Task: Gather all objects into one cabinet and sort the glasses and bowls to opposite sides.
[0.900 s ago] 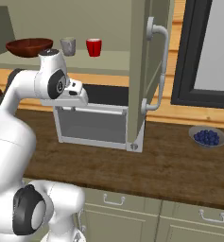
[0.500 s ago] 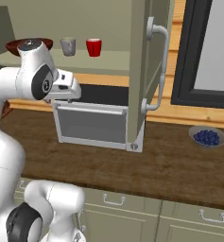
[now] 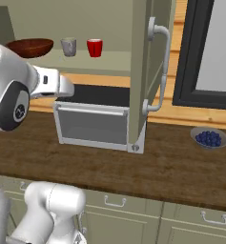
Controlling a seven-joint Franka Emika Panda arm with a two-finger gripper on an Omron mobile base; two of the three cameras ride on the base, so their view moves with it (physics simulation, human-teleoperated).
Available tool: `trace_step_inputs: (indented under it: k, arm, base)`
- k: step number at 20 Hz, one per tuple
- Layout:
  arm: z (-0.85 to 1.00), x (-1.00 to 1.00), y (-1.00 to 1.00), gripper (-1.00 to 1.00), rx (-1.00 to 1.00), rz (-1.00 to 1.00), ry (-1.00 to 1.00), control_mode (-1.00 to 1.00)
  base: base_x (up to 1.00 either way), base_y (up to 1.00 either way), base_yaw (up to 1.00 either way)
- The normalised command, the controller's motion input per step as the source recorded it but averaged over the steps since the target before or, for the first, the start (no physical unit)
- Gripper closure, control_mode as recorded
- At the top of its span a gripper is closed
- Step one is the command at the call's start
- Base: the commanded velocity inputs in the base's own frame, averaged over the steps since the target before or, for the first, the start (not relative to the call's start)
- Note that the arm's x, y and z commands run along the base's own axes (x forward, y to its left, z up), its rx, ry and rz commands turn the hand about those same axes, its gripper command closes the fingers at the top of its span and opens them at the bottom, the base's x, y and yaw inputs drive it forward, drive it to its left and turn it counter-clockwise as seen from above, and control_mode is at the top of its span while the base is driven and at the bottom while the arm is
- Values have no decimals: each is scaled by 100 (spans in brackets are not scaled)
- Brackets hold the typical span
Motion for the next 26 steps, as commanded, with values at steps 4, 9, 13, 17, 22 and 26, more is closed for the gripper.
trace_step_inputs:
  k: [4, 9, 13, 17, 22, 26]
  arm:
    - [0, 0, 0, -100, 0, 0, 0, 100]
    - [0, 0, 0, -100, 0, 0, 0, 100]
    - [0, 0, 0, -100, 0, 0, 0, 100]
    - [0, 0, 0, -100, 0, 0, 0, 100]
    - [0, 0, 0, -100, 0, 0, 0, 100]
    - [0, 0, 0, -100, 0, 0, 0, 100]
  base:
    - [-100, -75, -4]
    - [-94, -97, -32]
    - [-56, -86, -56]
    - [-31, -94, -61]
    - [-27, -100, -57]
    - [-20, -100, -58]
